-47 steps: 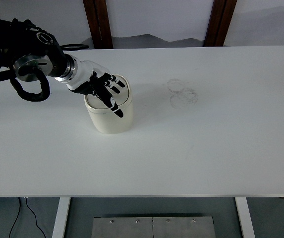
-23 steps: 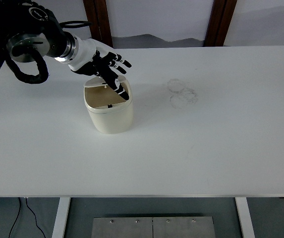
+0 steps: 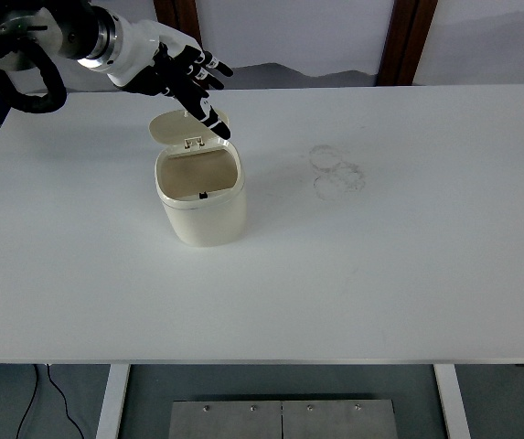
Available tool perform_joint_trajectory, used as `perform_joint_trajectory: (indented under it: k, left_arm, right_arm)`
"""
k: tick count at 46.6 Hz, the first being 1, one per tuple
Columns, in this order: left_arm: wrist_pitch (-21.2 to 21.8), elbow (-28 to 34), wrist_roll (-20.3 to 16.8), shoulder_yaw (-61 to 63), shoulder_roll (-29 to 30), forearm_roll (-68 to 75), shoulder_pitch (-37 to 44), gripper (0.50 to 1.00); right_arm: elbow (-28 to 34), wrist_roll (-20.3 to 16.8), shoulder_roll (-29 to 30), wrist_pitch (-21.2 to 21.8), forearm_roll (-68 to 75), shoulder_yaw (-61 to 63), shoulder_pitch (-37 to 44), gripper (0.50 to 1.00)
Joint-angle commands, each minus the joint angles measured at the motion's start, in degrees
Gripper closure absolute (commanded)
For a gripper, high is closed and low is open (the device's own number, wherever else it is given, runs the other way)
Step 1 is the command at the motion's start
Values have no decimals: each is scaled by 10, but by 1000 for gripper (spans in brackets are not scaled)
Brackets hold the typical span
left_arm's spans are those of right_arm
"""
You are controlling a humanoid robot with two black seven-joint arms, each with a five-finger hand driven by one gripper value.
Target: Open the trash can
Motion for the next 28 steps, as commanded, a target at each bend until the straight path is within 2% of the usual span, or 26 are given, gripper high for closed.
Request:
perform_joint_trajectory:
  k: [1, 8, 14, 28]
  left_arm:
    - [0, 13, 0, -1, 9, 1, 5, 500]
    - [2, 40, -3, -12, 11, 1, 17, 500]
    - [3, 62, -33, -46, 32, 1, 55, 500]
    - [2, 163, -66, -203, 65, 7, 175, 500]
  right_arm:
    - [0, 0, 0, 0, 1, 0, 0, 505]
    - [0, 0, 0, 0, 2, 0, 0, 505]
    - [0, 0, 0, 0, 2, 0, 0, 505]
    - [0, 0, 0, 0, 2, 0, 0, 505]
